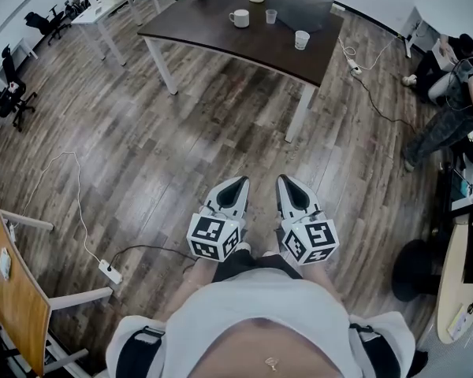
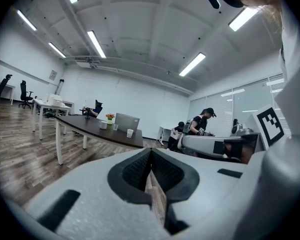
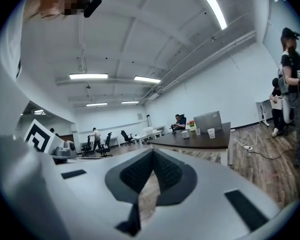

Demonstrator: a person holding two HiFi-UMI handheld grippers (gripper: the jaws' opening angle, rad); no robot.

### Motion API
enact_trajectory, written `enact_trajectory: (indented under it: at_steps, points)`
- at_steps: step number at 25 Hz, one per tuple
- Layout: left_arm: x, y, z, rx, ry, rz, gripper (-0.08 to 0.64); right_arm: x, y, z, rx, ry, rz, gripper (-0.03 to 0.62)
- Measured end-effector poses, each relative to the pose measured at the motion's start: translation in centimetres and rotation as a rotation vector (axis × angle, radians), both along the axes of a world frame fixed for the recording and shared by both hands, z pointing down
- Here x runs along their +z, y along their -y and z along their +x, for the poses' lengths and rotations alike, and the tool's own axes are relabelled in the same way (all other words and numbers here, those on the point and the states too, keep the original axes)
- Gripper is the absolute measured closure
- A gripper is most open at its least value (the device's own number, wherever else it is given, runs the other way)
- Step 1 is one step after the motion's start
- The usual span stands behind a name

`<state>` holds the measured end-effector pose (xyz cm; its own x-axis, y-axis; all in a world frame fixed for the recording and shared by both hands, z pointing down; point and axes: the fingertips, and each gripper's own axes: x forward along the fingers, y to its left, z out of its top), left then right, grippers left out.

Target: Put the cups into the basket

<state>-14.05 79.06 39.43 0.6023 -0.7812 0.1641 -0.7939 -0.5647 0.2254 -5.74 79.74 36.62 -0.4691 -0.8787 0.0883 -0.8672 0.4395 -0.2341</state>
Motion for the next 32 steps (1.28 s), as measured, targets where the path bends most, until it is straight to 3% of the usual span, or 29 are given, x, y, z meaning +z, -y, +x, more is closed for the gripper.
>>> enact_trajectory:
  at_steps: [14,21,32]
  points:
    - [2.0,2.6,-3.7,0.017,-0.005,-0.025,0.549,0.5,2.4,-2.7,0.047,0.016,0.046,0.580]
    - [2.6,4.6,-4.0,0.026,-0.019,-0.055,0.549,0.5,3.7,-3.7,0.006,0.064,0.054,0.580]
    - [3.1,11.8,-3.6,-0.001,-0.024,-0.066,0.549,1.2,11.3,-3.6,-0.019,0.054,0.056,0.580]
